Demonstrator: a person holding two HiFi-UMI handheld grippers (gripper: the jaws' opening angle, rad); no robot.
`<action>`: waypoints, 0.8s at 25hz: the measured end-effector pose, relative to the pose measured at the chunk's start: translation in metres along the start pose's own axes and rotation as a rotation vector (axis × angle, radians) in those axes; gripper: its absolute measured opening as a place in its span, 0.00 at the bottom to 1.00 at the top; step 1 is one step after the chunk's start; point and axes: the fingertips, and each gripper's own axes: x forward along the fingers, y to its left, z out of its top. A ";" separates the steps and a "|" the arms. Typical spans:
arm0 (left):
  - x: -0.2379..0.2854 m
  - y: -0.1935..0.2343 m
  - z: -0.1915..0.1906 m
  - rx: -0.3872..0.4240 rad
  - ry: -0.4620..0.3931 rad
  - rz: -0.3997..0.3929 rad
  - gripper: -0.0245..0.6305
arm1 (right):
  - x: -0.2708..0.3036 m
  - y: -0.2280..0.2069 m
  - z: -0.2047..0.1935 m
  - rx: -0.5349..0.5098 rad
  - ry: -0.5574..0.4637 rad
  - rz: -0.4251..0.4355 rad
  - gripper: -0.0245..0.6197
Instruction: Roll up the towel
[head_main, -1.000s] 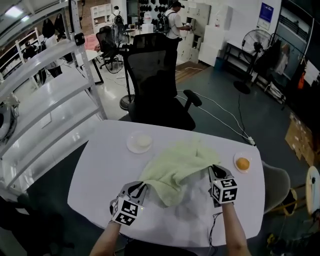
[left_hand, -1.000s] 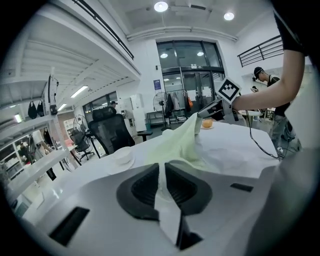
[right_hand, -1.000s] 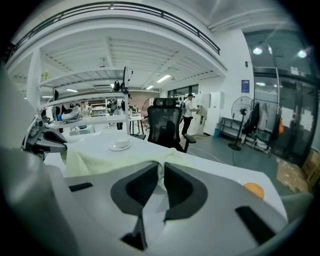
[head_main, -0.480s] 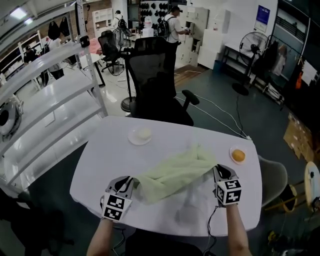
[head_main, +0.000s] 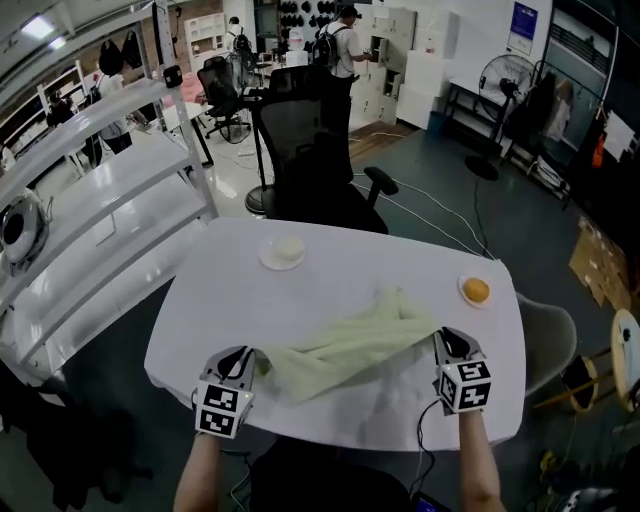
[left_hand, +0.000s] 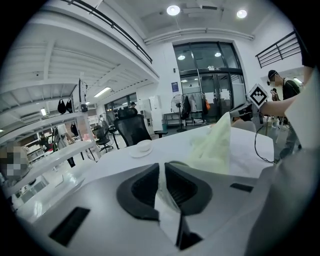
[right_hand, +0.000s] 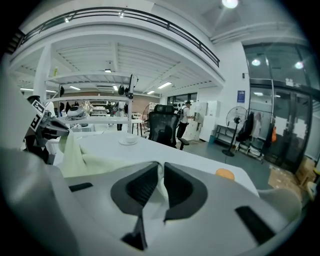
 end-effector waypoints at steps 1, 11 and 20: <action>-0.002 0.003 -0.002 0.001 0.005 0.009 0.11 | -0.003 0.003 -0.006 -0.005 0.009 0.003 0.11; -0.007 0.061 -0.017 -0.070 0.041 0.047 0.11 | -0.021 0.056 -0.057 -0.030 0.113 0.037 0.11; -0.009 0.113 -0.015 -0.076 0.057 0.030 0.11 | -0.036 0.122 -0.081 0.008 0.197 0.059 0.11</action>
